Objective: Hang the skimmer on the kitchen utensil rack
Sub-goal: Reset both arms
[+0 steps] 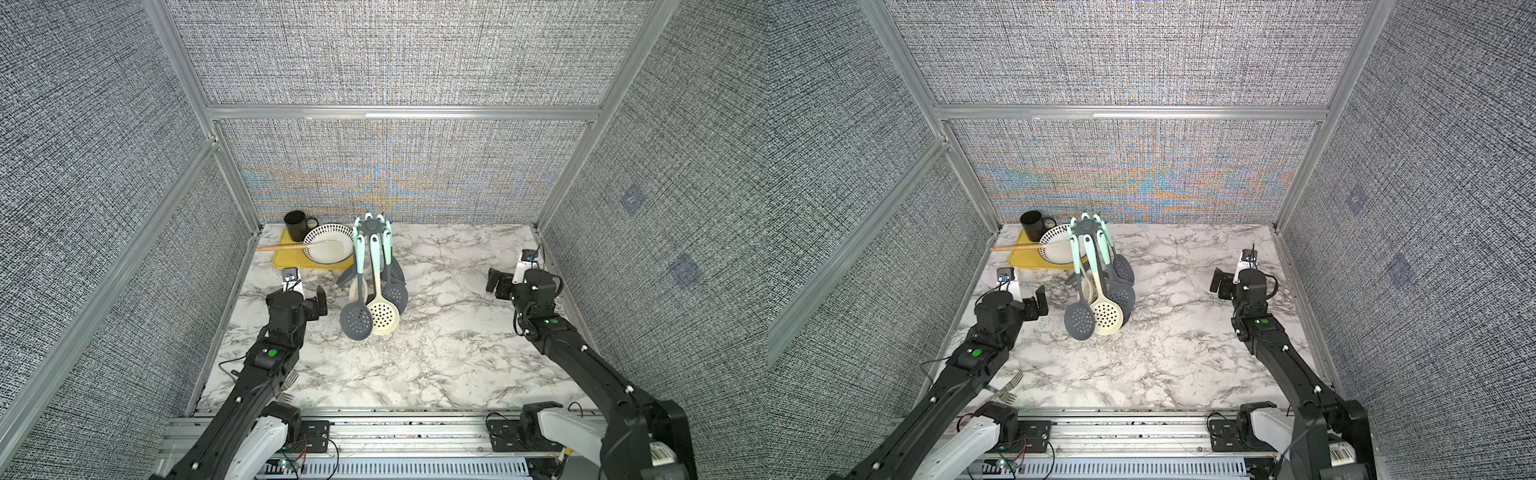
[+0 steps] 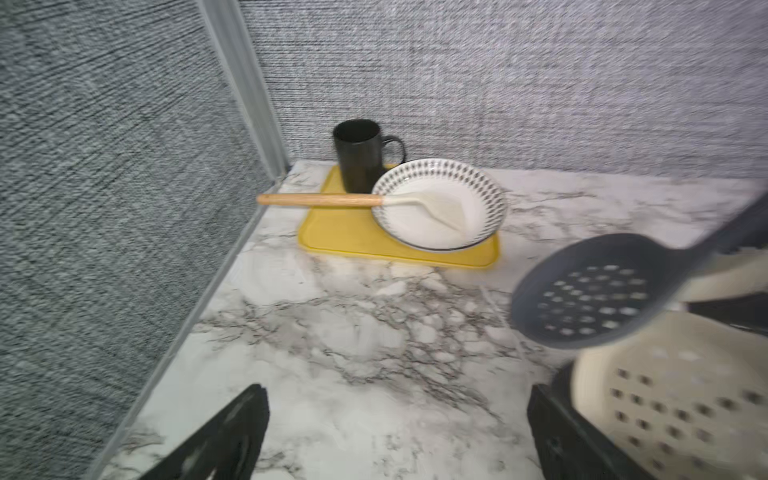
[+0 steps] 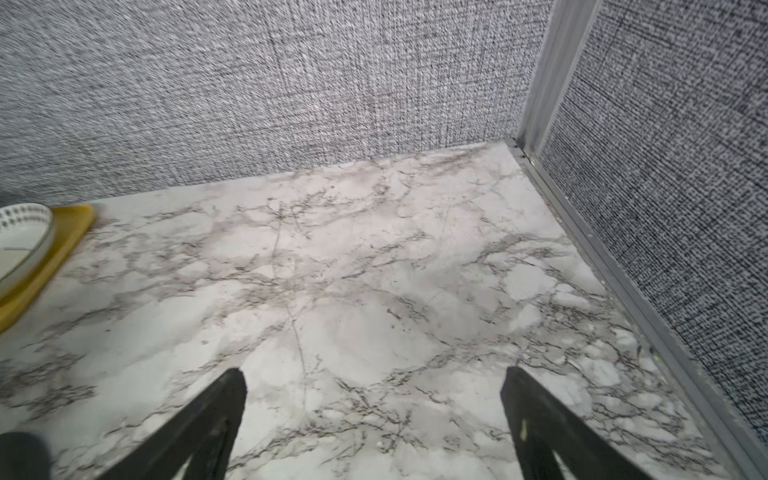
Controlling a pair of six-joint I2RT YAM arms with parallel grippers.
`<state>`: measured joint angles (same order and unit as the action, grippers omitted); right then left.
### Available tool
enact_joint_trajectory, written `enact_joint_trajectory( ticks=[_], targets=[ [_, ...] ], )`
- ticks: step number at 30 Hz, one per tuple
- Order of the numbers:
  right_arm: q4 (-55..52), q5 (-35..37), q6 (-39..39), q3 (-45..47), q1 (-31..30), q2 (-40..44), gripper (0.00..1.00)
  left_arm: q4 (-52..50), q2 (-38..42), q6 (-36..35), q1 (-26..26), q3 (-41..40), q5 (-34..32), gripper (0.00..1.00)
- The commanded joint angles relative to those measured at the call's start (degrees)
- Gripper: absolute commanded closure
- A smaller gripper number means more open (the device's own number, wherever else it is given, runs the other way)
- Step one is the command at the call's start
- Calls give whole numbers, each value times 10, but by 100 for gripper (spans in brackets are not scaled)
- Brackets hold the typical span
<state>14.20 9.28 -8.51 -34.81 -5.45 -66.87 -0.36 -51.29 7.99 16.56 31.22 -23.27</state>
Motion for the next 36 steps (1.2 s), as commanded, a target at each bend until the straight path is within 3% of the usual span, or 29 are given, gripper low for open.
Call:
enact_joint_trajectory(
  ticks=[1,5,11,14,15,19,20,22,24,36],
  targets=[
    [104,19,55,26,12,-38,1,161,-81,-47,-30,-18,-61,1],
    [165,22,73,40,33,-110,1,250,-188,-58,-70,-37,-4,1],
    [348,-51,77,98,54,-180,1,413,-336,-90,-94,-54,99,1],
    [405,-80,78,119,62,-205,1,437,-346,-75,-125,-71,146,1],
    [400,-85,82,122,62,-200,1,490,-358,-74,-127,-88,156,1],
    [475,-87,90,172,55,-188,1,499,-339,-120,-126,-108,255,1],
    [501,-90,92,188,55,-188,1,508,-344,-120,-126,-108,261,1],
    [590,-89,95,224,55,-208,1,433,-346,-110,-128,-70,235,1],
    [548,-85,100,212,49,-199,1,436,-353,-84,-142,-64,223,1],
    [555,-83,99,211,48,-202,1,427,-349,-88,-143,-63,225,1]
  ],
)
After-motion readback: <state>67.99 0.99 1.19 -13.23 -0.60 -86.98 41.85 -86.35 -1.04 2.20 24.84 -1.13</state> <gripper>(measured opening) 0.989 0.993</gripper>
